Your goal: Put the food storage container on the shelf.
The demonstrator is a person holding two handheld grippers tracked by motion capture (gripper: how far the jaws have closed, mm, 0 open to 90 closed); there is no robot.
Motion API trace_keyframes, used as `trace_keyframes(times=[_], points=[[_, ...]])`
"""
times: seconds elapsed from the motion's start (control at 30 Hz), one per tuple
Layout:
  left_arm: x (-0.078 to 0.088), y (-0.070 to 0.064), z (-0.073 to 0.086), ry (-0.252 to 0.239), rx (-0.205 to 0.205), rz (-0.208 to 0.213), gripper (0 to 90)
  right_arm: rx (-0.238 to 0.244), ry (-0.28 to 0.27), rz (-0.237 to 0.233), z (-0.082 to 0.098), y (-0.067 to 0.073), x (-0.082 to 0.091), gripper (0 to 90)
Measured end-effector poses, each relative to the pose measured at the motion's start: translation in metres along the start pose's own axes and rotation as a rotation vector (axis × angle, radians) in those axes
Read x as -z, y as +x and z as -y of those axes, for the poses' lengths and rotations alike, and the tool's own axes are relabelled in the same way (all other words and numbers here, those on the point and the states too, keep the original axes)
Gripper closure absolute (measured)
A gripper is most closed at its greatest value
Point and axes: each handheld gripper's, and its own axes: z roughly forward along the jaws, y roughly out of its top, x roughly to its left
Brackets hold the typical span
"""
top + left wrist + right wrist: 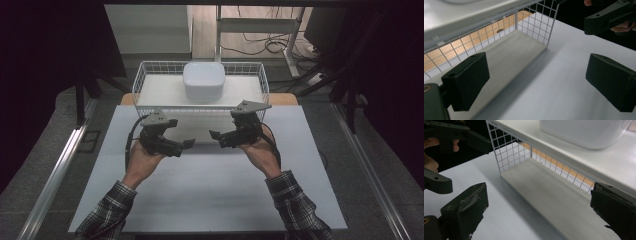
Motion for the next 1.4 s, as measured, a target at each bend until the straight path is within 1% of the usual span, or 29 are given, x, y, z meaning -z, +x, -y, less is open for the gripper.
trace_keyframes(times=[0.03, 0.07, 0.1, 0.2, 0.3, 0.33, 0.37, 0.5, 0.6, 0.67, 0.73, 0.77, 0.9, 0.93, 1.0, 1.07, 1.1, 1.13, 1.17, 1.2, 1.23, 1.27, 1.33, 1.37, 1.4], points=[[0.000, -0.002, 0.007, 0.004, 0.005, 0.009, 4.1, 0.003, 0.003, -0.006, 0.006, 0.002, 0.000, 0.4], [0.000, -0.002, 0.007, 0.004, 0.005, 0.009, 4.0, 0.003, 0.003, -0.006, 0.006, 0.002, 0.000, 0.4], [-0.001, -0.004, 0.013, 0.005, 0.010, 0.009, 3.9, 0.010, 0.011, -0.010, 0.013, 0.005, 0.000, 0.0], [-0.001, -0.008, 0.023, 0.005, 0.018, 0.011, 3.6, 0.019, 0.018, -0.008, 0.022, 0.009, 0.001, 0.0], [-0.002, -0.012, 0.031, 0.004, 0.023, 0.017, 3.2, 0.009, 0.016, -0.008, 0.032, 0.012, 0.004, 0.0], [-0.002, -0.012, 0.031, 0.004, 0.023, 0.017, 3.2, 0.003, 0.016, -0.012, 0.036, 0.012, 0.005, 0.0], [-0.002, -0.015, 0.036, 0.010, 0.018, 0.015, 3.1, -0.004, 0.017, -0.012, 0.040, 0.013, 0.006, 0.0], [-0.004, -0.021, 0.047, 0.027, 0.009, 0.002, 2.1, -0.008, 0.021, 0.001, 0.055, 0.015, 0.011, 0.0], [-0.004, -0.025, 0.054, 0.043, 0.003, -0.002, 2.0, 0.005, 0.038, 0.016, 0.062, 0.017, 0.015, 0.0], [-0.001, -0.027, 0.057, 0.045, -0.004, -0.016, 1.8, 0.011, 0.032, 0.025, 0.064, 0.018, 0.018, 0.0], [0.000, -0.028, 0.059, 0.042, -0.002, -0.016, 1.8, 0.003, 0.023, 0.020, 0.065, 0.018, 0.020, 0.0], [0.003, -0.029, 0.063, 0.039, 0.001, -0.016, 1.8, -0.003, 0.020, 0.011, 0.069, 0.020, 0.023, 0.0], [0.008, -0.032, 0.072, 0.039, 0.009, -0.024, 1.8, -0.007, 0.018, 0.003, 0.076, 0.024, 0.028, 0.0], [0.008, -0.032, 0.072, 0.039, 0.009, -0.024, 1.8, -0.008, 0.017, 0.001, 0.078, 0.025, 0.029, 0.0], [0.011, -0.034, 0.080, 0.037, 0.008, -0.033, 1.9, -0.002, 0.015, 0.003, 0.083, 0.027, 0.031, 0.0], [0.014, -0.036, 0.087, 0.036, 0.016, -0.040, 2.0, -0.002, 0.019, 0.003, 0.088, 0.028, 0.032, 0.2], [0.014, -0.036, 0.087, 0.036, 0.016, -0.040, 2.0, -0.002, 0.019, 0.003, 0.088, 0.028, 0.032, 0.2], [0.015, -0.036, 0.089, 0.033, 0.017, -0.041, 2.0, 0.000, 0.019, 0.006, 0.093, 0.029, 0.033, 0.3], [0.017, -0.037, 0.096, 0.039, 0.026, -0.046, 2.0, -0.004, 0.024, 0.010, 0.099, 0.029, 0.034, 0.4], [0.017, -0.037, 0.096, 0.039, 0.026, -0.046, 1.9, -0.004, 0.024, 0.010, 0.099, 0.029, 0.034, 0.4], [0.021, -0.038, 0.103, 0.044, 0.024, -0.058, 2.0, -0.012, 0.028, 0.017, 0.105, 0.029, 0.036, 0.5], [0.022, -0.038, 0.106, 0.048, 0.027, -0.065, 2.1, -0.017, 0.030, 0.017, 0.109, 0.029, 0.036, 0.6], [0.023, -0.038, 0.109, 0.050, 0.032, -0.068, 2.0, -0.023, 0.039, 0.017, 0.115, 0.029, 0.037, 0.6], [0.025, -0.038, 0.114, 0.052, 0.045, -0.067, 2.0, -0.023, 0.042, 0.019, 0.119, 0.029, 0.038, 0.6], [0.025, -0.038, 0.114, 0.052, 0.045, -0.067, 2.0, -0.025, 0.043, 0.020, 0.121, 0.029, 0.039, 0.6]])
